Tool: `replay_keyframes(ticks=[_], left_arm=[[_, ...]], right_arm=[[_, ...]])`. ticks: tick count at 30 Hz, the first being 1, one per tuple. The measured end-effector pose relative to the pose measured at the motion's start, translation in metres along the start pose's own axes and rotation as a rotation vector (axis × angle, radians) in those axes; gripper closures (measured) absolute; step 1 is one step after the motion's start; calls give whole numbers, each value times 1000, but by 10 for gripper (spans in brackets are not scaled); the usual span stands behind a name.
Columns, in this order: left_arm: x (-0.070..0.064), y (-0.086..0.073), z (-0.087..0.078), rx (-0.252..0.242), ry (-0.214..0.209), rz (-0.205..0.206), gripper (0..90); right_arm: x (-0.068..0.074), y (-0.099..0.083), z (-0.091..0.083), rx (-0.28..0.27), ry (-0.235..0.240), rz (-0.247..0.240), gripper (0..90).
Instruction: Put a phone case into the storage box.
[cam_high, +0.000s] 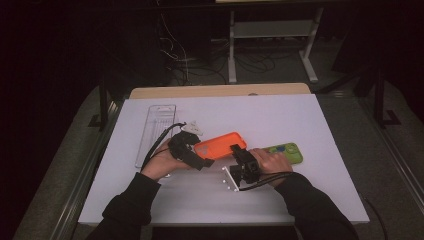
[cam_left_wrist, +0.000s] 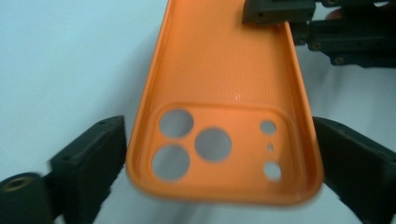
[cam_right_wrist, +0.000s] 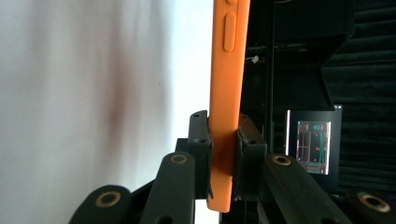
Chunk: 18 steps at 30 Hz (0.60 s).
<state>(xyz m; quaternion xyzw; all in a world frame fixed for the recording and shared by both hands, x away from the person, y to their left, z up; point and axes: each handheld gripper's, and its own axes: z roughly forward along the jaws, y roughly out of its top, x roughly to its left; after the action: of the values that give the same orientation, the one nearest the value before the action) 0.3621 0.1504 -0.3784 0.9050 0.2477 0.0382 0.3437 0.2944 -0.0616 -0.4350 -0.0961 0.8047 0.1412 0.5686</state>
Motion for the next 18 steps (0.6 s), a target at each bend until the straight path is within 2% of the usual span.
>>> replay_keyframes(ticks=[2,3,5,6,8,11,17,18], left_arm=[[0,-1,-1,-8,-7,-9,18],[2,-2,-3,-1,-10,2,3],[2,-4,-5,-16,-25,-13,0],[3,-5,-8,-4,-28,3,0],[4,-6,-9,-20,-24,-11,0],[5,-7,-10,-23,-14,-5,0],[5,-8,-10,-19,-4,7,0],[5,-8,-10,-26,-4,-1,0]], right_arm=[[-2,-2,0,13,20,-17,784],[-2,-4,0,11,17,-7,784],[-2,-6,1,17,25,2,784],[-3,-8,0,18,21,4,784],[-6,-10,0,23,22,15,783],[-7,-14,0,23,16,27,783],[-11,-20,-1,31,24,99,782],[-12,-21,-1,30,28,111,782]])
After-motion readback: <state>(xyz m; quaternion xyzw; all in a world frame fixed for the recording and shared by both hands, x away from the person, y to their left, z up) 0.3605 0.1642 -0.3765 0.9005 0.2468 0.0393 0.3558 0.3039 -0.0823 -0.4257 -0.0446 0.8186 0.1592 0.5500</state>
